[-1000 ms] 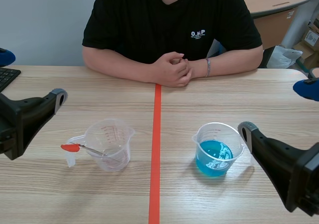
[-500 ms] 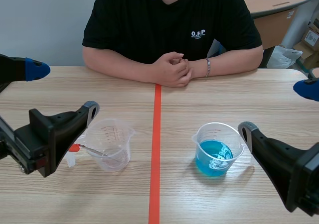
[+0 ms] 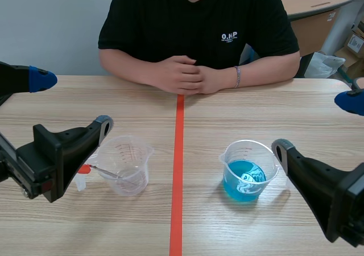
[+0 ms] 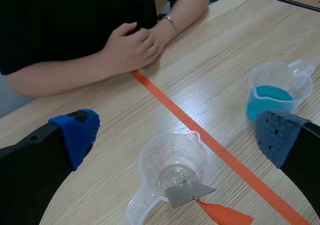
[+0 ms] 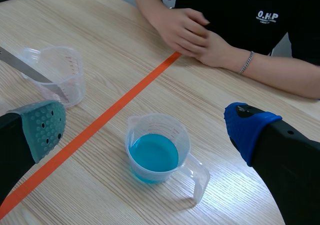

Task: Do the redox reaction experiment.
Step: 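Return to the home posture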

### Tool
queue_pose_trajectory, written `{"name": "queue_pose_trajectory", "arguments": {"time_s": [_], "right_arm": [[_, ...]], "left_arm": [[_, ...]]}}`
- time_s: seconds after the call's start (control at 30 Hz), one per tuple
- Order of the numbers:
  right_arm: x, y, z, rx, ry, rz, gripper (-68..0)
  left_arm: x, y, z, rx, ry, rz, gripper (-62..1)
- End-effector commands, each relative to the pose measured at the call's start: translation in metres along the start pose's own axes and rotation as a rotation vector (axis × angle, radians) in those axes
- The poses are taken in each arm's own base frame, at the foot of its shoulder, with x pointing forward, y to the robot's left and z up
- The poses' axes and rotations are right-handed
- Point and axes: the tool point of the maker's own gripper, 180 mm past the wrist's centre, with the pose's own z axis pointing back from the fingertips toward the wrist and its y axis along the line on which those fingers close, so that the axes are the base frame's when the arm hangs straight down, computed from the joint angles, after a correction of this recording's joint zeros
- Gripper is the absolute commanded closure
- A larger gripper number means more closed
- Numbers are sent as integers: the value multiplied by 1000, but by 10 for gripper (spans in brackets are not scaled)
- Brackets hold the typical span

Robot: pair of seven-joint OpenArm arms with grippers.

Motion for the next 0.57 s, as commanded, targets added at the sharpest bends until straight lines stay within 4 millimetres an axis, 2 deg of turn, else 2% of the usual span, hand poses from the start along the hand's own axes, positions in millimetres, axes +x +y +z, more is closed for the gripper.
{"name": "queue_pose_trajectory", "arguments": {"time_s": [0.0,0.53], "right_arm": [[13,2,-3,14,-42,11,-679],[13,2,-3,14,-42,11,-679]], "left_arm": [[7,-3,1,-5,-22,4,-623],[1,-3,1,-5,13,4,-623]]}}
